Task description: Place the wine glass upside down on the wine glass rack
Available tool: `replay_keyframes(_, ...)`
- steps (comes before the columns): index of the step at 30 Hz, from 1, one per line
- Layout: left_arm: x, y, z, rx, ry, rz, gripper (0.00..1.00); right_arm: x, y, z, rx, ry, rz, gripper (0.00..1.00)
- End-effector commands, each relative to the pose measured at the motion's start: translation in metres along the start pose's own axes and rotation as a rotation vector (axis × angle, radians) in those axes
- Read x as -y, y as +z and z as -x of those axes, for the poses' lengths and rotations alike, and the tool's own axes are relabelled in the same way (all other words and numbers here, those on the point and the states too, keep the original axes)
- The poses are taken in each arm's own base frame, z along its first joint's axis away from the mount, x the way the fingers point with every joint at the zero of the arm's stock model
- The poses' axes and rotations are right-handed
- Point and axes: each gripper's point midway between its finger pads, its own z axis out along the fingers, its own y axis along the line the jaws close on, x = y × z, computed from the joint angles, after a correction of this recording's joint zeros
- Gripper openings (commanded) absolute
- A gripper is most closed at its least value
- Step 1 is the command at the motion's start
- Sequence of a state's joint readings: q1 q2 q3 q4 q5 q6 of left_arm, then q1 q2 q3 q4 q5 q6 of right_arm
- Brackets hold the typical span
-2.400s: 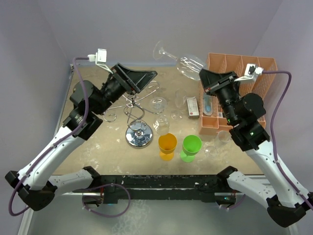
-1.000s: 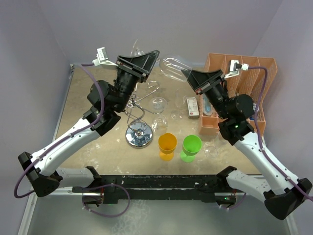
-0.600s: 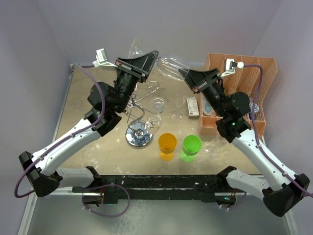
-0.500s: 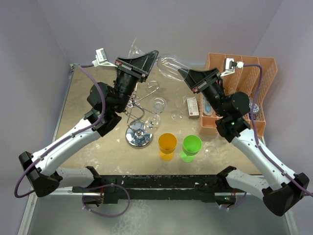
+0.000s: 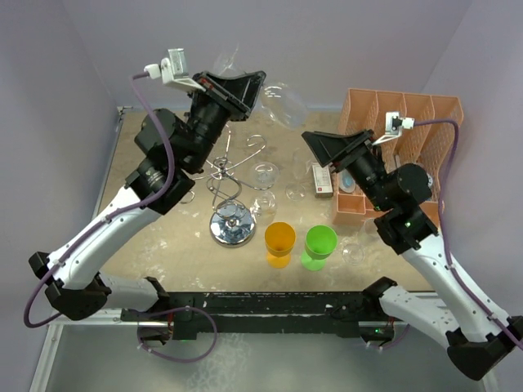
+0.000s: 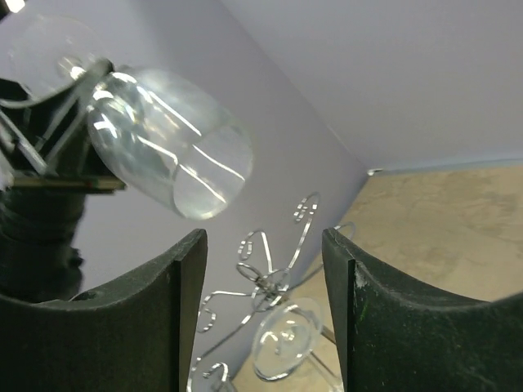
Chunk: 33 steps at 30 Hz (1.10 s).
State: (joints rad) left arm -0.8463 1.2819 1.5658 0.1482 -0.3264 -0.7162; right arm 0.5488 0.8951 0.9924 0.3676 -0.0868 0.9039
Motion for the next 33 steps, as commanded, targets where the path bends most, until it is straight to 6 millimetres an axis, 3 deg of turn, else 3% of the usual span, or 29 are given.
replay_keyframes(1, 0.007, 0.009, 0.025, 0.001, 0.220, 0.010, 0.00, 0.011, -0.014, 0.013, 0.025, -0.193, -0.073, 0.62)
replay_keyframes(6, -0.001, 0.027, 0.017, -0.077, 0.445, -0.030, 0.00, -0.011, -0.015, 0.032, 0.047, -0.326, -0.025, 0.66)
replay_keyframes(10, -0.012, 0.039, 0.021, -0.092, 0.515, -0.154, 0.00, -0.028, -0.006, 0.045, 0.041, -0.368, 0.002, 0.68)
replay_keyframes(17, -0.006, 0.039, 0.018, -0.112, 0.649, -0.283, 0.00, -0.071, 0.013, 0.051, -0.010, -0.318, 0.132, 0.68)
replay_keyframes(21, -0.014, 0.050, 0.022, -0.131, 0.691, -0.236, 0.00, -0.088, 0.033, 0.047, -0.064, -0.279, 0.206, 0.68)
replay_keyframes(28, -0.039, 0.053, 0.016, -0.152, 0.790, -0.180, 0.00, -0.109, 0.067, 0.058, -0.043, -0.135, 0.270, 0.66)
replay_keyframes(33, -0.058, 0.053, 0.028, -0.118, 0.876, -0.085, 0.00, -0.106, 0.104, 0.049, -0.105, -0.037, 0.267, 0.62)
